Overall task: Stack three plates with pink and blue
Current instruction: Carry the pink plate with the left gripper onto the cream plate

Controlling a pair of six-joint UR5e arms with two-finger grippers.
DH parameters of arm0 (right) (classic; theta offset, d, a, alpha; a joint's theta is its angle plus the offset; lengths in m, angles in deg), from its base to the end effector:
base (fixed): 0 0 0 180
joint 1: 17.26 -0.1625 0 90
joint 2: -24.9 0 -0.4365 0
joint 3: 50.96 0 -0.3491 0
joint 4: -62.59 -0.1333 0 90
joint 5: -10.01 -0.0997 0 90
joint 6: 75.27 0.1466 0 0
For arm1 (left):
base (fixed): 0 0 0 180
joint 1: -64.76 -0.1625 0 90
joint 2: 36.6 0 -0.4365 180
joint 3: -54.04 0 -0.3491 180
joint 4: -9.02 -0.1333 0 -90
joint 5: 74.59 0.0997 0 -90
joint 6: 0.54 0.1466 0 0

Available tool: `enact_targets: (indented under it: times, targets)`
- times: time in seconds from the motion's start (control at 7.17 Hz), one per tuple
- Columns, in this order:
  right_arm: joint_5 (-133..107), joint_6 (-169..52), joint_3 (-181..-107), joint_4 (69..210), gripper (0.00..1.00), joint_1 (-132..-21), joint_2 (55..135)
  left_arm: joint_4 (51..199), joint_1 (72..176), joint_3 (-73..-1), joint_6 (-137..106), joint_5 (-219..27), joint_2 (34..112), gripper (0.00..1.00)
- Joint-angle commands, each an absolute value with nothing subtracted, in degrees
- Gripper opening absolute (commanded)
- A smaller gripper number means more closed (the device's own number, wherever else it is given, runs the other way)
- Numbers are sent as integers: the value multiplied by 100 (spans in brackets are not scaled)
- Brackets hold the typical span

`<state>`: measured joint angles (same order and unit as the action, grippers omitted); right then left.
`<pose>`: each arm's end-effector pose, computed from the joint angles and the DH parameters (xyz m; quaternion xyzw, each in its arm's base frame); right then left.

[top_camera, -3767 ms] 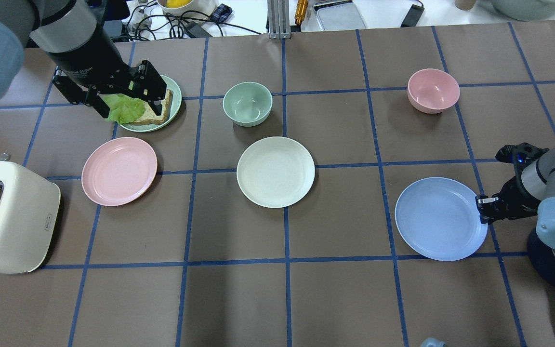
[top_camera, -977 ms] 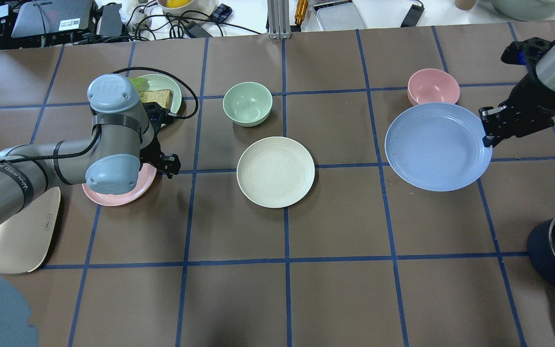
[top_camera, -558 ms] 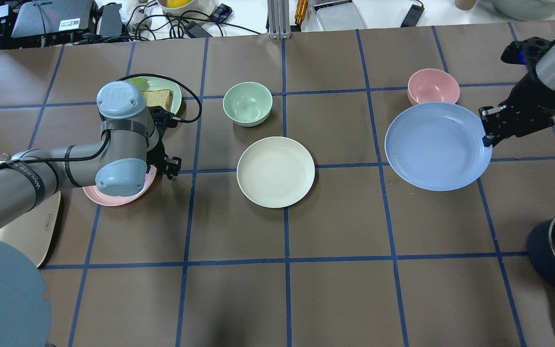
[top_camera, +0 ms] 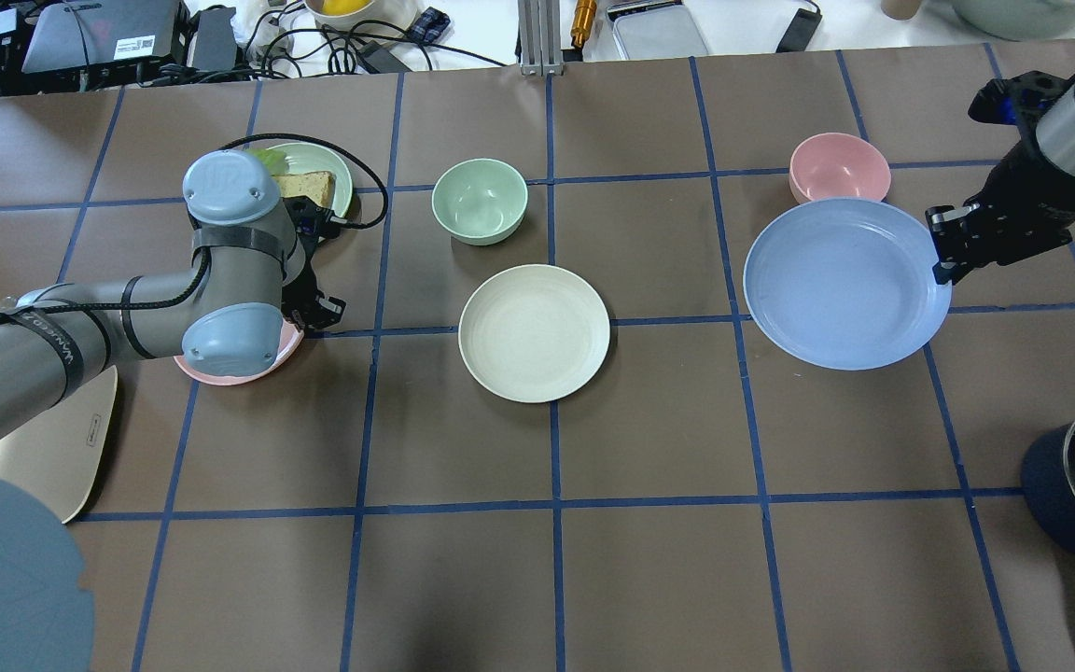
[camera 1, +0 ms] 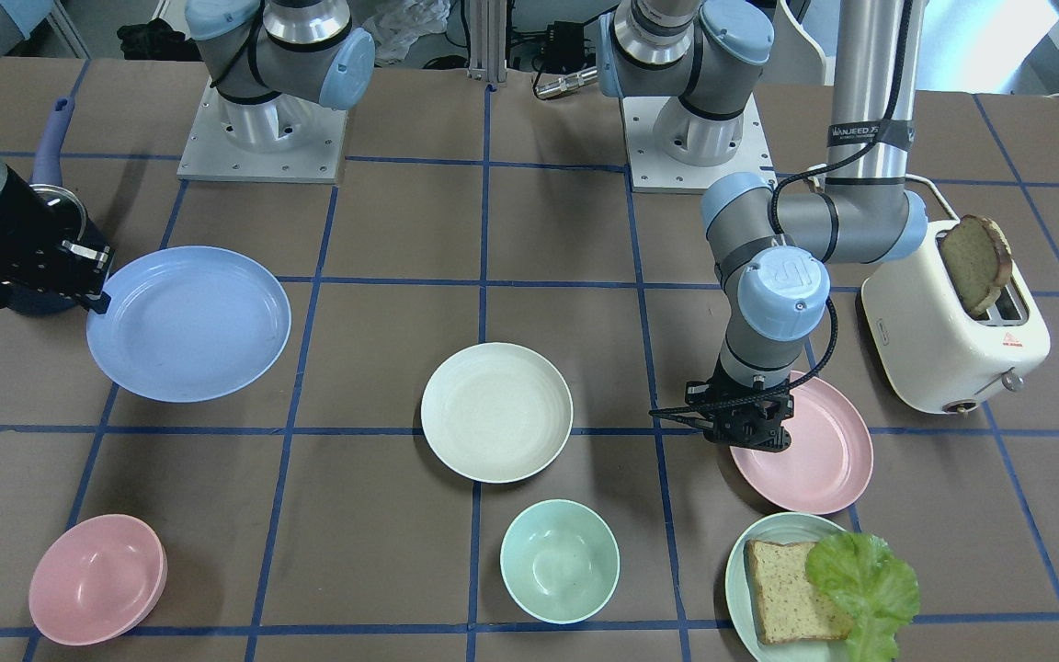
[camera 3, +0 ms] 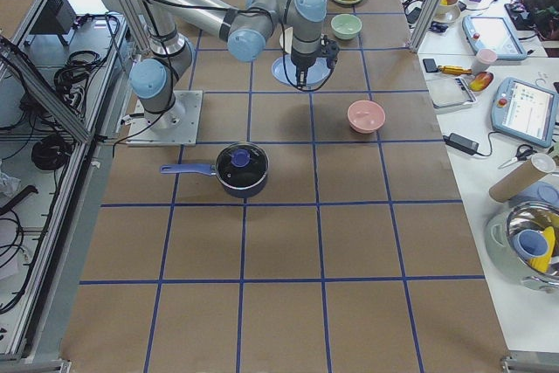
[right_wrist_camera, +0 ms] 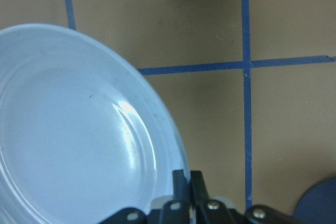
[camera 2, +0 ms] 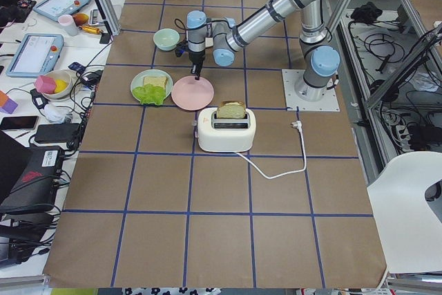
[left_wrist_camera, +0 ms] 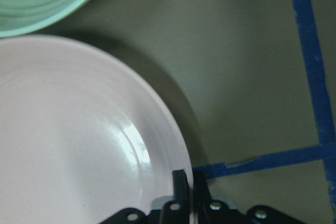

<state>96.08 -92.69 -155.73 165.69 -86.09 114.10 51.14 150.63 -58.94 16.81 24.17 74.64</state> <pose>-0.0237 -0.4581 0.3548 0.0334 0.9986 0.0090 0.0395 -0.0734 -0.5237 0.1877 0.1123 0.9902 -0.0171 0.0809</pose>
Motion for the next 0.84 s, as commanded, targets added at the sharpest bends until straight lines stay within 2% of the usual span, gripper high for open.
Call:
enact_targets:
  times: [0.0, 0.42, 0.7]
  targets:
    - [9605, -9268, -15573, 16569, 0, -8616, 11411, 5643, 15291, -5620, 1084, 2307, 7170, 0]
    - [9614, -9268, -15573, 16569, 0, -8616, 11411, 7749, 16676, -4252, -681, 2367, 7220, 0]
    - [9605, -9268, -15564, 16569, 0, -8616, 11411, 7837, 17476, -3843, -1904, 2218, 7597, 0]
